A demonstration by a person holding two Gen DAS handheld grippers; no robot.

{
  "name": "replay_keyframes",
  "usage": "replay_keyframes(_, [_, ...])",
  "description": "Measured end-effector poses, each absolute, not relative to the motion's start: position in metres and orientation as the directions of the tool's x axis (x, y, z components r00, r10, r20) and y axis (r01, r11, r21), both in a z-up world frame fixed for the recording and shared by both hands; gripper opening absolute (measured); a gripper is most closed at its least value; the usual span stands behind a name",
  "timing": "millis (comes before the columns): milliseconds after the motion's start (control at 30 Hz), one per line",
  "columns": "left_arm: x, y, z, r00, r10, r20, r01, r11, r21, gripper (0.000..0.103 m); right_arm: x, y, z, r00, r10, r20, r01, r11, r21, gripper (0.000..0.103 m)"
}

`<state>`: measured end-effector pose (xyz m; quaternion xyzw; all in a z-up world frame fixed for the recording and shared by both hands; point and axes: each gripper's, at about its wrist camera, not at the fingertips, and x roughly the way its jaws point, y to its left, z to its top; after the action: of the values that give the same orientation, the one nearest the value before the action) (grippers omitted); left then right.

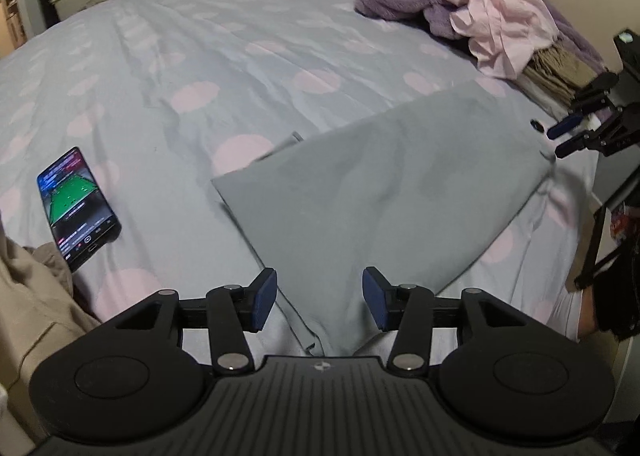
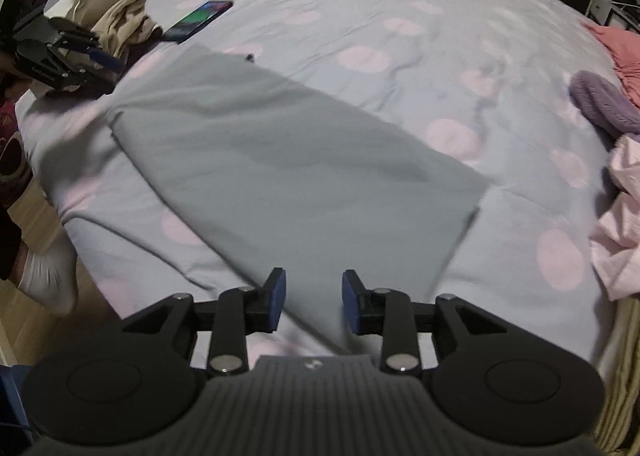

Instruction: Fold clothes

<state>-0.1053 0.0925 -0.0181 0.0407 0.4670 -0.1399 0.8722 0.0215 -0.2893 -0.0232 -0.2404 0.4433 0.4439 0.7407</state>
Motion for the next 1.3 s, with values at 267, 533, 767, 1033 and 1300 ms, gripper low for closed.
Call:
replay_keyframes(267, [-0.103,0.046,-0.007,0.524,-0.308,-0.794,0.388,0.916,-0.100,0.046,0.047,-0.313,-0.029,0.257,0.399,-0.880,-0.795,0.605,0.042,0.039])
replay_keyframes(533, [-0.080,-0.071,-0.023,0.480,-0.375,-0.793,0.504,0.858,-0.100,0.052,0.088,-0.373,-0.029,0.245,0.464,-0.851,-0.525,0.802,0.286,0.040])
replay_keyframes(767, [-0.058,-0.186,-0.062,0.539,-0.320,-0.779,0.570,0.820,0.057,0.052,0.095,-0.393,-0.022,0.274,0.489,-0.828,-0.500,0.808,0.312,0.040])
replay_keyframes(1033, [-0.064,-0.262,-0.093,0.644,-0.191,-0.741,0.638,0.669,0.382,0.052,0.100,-0.402,-0.019,0.280,0.532,-0.799,-0.497,0.793,0.353,0.040])
replay_keyframes(1300, [-0.049,-0.287,-0.120,0.724,-0.071,-0.686,0.582,0.597,0.552,0.052,0.101,-0.409,-0.013,0.287,0.569,-0.771,-0.480,0.782,0.398,0.041])
